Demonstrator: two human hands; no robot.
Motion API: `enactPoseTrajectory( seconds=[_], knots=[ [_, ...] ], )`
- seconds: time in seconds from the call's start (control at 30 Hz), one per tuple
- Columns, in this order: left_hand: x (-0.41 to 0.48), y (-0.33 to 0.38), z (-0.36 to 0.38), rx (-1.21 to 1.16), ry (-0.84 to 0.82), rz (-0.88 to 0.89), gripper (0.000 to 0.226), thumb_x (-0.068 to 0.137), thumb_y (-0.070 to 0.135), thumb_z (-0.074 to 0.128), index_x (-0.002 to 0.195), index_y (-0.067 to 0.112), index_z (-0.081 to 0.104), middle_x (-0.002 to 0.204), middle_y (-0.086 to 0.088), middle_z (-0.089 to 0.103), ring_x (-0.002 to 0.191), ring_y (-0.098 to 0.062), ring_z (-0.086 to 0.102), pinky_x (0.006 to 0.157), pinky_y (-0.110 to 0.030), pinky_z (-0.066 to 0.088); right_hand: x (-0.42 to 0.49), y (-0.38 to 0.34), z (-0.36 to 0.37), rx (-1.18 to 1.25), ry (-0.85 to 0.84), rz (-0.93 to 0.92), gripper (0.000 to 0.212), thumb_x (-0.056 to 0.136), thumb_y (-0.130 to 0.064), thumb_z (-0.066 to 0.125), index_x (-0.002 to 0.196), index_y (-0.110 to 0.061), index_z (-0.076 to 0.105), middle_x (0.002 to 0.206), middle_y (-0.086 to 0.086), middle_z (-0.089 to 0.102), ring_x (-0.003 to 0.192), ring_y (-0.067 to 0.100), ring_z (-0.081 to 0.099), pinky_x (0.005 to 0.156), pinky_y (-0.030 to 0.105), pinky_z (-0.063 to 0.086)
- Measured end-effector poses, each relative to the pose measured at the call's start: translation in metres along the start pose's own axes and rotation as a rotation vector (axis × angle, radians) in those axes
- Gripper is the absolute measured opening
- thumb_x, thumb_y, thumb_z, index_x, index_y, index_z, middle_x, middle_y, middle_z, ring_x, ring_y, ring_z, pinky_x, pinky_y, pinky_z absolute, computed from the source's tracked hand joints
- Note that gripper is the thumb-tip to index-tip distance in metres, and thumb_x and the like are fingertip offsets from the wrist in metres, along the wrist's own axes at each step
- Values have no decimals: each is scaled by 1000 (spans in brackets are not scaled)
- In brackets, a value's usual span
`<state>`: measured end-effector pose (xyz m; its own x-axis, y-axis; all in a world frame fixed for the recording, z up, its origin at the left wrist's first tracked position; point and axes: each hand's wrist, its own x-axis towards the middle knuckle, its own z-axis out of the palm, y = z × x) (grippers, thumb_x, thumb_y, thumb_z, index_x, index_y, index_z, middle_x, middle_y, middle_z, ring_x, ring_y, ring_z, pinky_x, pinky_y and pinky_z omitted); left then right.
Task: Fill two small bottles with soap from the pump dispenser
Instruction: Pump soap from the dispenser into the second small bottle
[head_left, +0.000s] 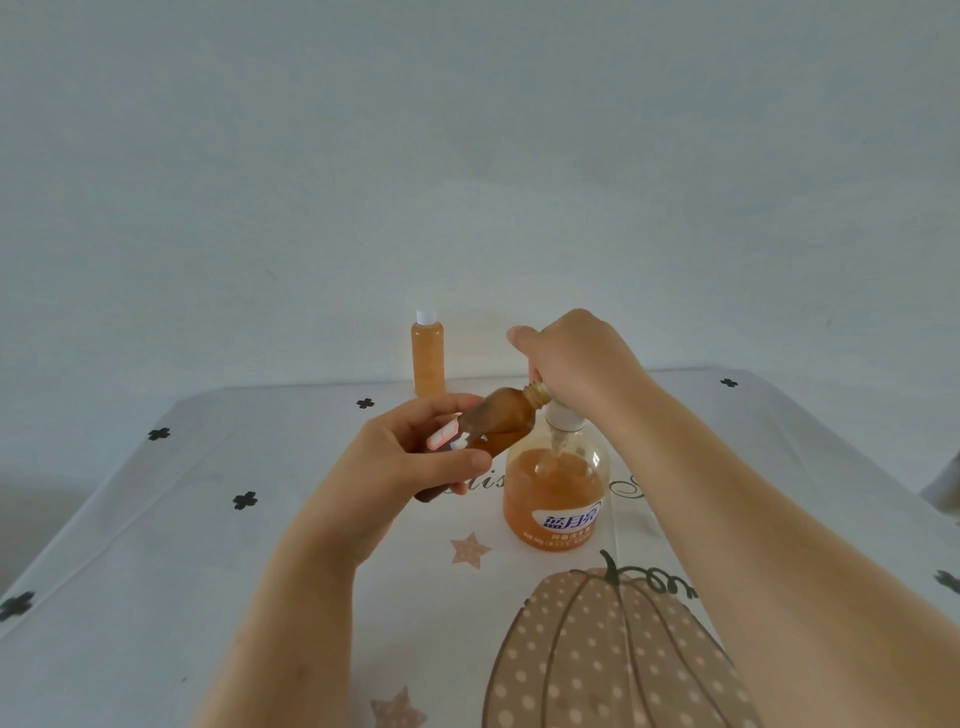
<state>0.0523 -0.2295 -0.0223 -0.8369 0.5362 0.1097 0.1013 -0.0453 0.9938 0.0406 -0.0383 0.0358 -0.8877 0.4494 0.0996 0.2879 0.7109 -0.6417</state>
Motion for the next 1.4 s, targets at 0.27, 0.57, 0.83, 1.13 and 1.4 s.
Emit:
enactPoseTrajectory(
  seconds=[0.27,0.57,0.83,1.13,1.4],
  knots=[
    [-3,2,5,-39,-8,51,40,69,13,79,104,32,77,84,-5,66,69,-20,57,70,-40,39,-6,-5,-7,-19,6,4,44,94,-40,48,97,-4,73,79,6,66,65,23,56,67,33,46],
    [-6,4,6,-20,5,95,42,68,16,87,105,35,78,84,0,70,70,-22,57,69,-37,45,-11,-14,-19,-153,-30,1,40,98,-40,43,98,-11,70,88,7,71,71,24,61,72,33,49],
    [-5,5,1,4,10,87,35,70,19,77,104,29,78,74,-8,67,61,-18,58,59,-25,43,-9,-12,-11,-165,2,-16,37,96,-39,46,89,-10,69,76,3,64,64,21,55,62,30,40],
    [-2,1,-2,-5,-14,42,36,70,19,79,105,24,77,76,-14,65,62,-22,56,71,-44,36,-10,-5,-3,-84,19,-23,38,94,-34,49,64,-13,41,60,2,41,54,22,39,54,29,30],
    [-5,3,3,-19,-24,54,34,69,24,79,102,31,78,76,-12,68,61,-18,59,61,-30,39,-14,-9,-9,-36,48,2,35,91,-33,50,91,-6,72,88,8,74,64,23,55,60,29,40]
  ],
)
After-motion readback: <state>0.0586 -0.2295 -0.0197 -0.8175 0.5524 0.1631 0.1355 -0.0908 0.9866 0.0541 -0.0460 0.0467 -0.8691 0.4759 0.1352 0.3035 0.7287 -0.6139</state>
